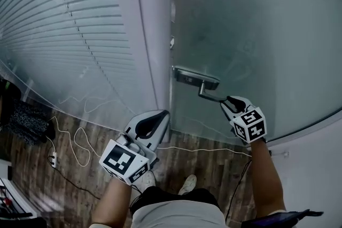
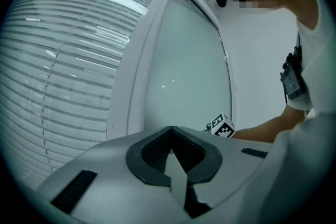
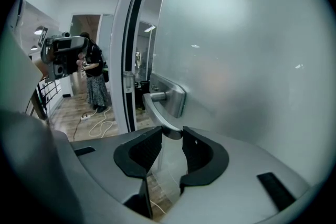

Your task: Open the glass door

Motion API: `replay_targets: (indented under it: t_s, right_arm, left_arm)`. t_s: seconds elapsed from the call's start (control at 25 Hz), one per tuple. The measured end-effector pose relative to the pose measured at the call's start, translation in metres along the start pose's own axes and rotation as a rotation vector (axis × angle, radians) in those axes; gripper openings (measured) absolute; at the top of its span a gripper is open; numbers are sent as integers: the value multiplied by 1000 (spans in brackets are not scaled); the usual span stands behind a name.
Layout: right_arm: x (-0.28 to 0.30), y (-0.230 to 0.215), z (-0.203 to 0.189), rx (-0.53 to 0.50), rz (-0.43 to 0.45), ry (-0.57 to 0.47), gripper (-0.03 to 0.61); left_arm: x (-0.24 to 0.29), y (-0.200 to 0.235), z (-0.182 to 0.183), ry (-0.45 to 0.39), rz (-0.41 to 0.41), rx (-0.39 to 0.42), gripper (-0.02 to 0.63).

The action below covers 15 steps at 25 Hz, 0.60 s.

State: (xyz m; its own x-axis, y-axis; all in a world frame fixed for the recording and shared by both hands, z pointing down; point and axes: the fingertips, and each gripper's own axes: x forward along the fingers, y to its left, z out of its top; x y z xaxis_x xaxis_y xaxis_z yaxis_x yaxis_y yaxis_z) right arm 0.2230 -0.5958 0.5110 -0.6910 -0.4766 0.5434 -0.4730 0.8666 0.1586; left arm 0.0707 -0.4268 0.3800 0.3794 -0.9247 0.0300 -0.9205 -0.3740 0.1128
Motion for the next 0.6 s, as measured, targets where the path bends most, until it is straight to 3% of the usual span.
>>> replay_targets:
  t_s: [0.6]
  right_arm:
    - [34,-55,15,30,-106,-82,123]
  left_arm:
    - [-3,-3,7,-18,66,15,-3]
